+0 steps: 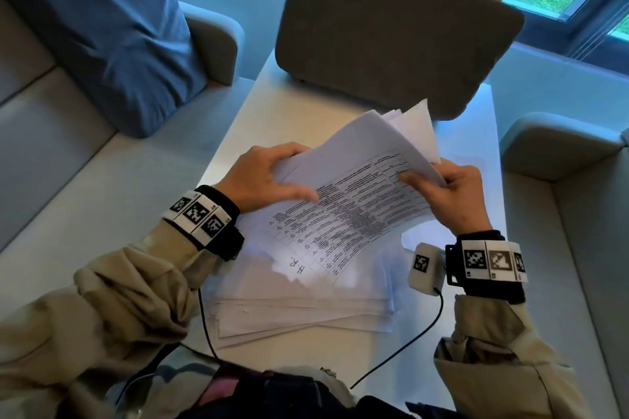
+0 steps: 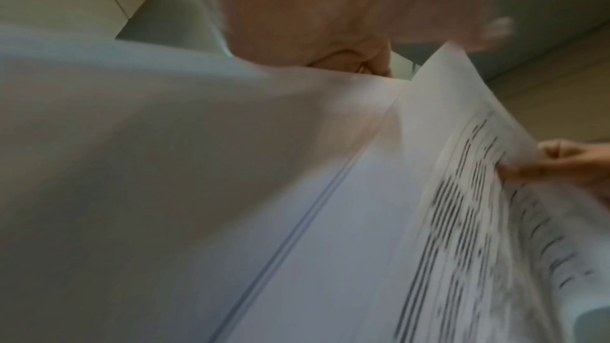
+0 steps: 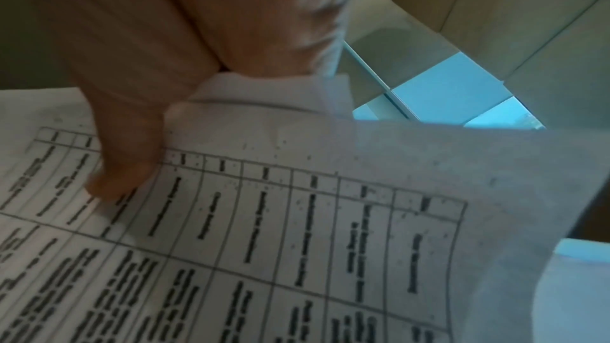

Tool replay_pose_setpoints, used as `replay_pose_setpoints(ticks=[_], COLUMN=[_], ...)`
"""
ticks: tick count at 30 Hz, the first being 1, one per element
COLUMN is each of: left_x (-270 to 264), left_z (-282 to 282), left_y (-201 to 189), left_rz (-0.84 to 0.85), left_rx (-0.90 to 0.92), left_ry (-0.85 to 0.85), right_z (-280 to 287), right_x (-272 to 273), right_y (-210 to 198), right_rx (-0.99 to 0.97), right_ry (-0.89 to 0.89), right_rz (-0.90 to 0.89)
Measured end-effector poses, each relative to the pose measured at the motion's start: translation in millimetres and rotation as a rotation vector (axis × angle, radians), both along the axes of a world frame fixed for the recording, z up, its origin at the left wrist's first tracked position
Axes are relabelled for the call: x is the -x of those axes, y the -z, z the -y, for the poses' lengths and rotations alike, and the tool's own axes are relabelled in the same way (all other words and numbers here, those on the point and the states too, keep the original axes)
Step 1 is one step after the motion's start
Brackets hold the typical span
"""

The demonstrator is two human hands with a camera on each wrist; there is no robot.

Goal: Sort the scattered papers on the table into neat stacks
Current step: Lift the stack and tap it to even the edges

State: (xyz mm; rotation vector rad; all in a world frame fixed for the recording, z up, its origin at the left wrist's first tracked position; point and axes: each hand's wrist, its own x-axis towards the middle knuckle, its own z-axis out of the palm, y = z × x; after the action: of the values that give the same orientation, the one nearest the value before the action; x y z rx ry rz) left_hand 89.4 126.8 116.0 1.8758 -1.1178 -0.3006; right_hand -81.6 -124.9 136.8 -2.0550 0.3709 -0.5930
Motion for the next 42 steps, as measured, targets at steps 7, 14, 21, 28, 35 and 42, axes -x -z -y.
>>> replay_pose_setpoints(ticks=[7, 14, 21, 28, 35, 42], left_x=[-42.4, -43.6, -26.6, -32.4, -35.9, -25.4], left_z=[-31.7, -34.0, -27.1, -30.6, -48.2, -32.0], left_y=[32.0, 53.9, 49.3, 54.7, 45.1, 47.6], left_rz=[-0.135, -0.747, -0.509, -0.504, -0.551, -0.433], left_rx=[-0.032, 0.348, 0.192, 0.190, 0.264, 0.160], left_ry=[-0.334, -0.418, -0.417, -0.525, -0.350, -0.491], right_z=[9.7, 4.0, -3.5, 2.2, -3.1, -47.8], right_x=[19.6, 22.1, 18.1, 28.8, 35.9, 14.2], right_y=[6.2, 21.0, 41.7, 58.7, 57.0, 57.4], right_rx=[-0.194, -0.534, -0.686, -0.795, -0.700, -0.625], right_ry=[0.204, 0.343, 0.454, 0.370, 0.099, 0.206], right_rz=[0.065, 0.084, 0.040, 0.109, -0.119, -0.119])
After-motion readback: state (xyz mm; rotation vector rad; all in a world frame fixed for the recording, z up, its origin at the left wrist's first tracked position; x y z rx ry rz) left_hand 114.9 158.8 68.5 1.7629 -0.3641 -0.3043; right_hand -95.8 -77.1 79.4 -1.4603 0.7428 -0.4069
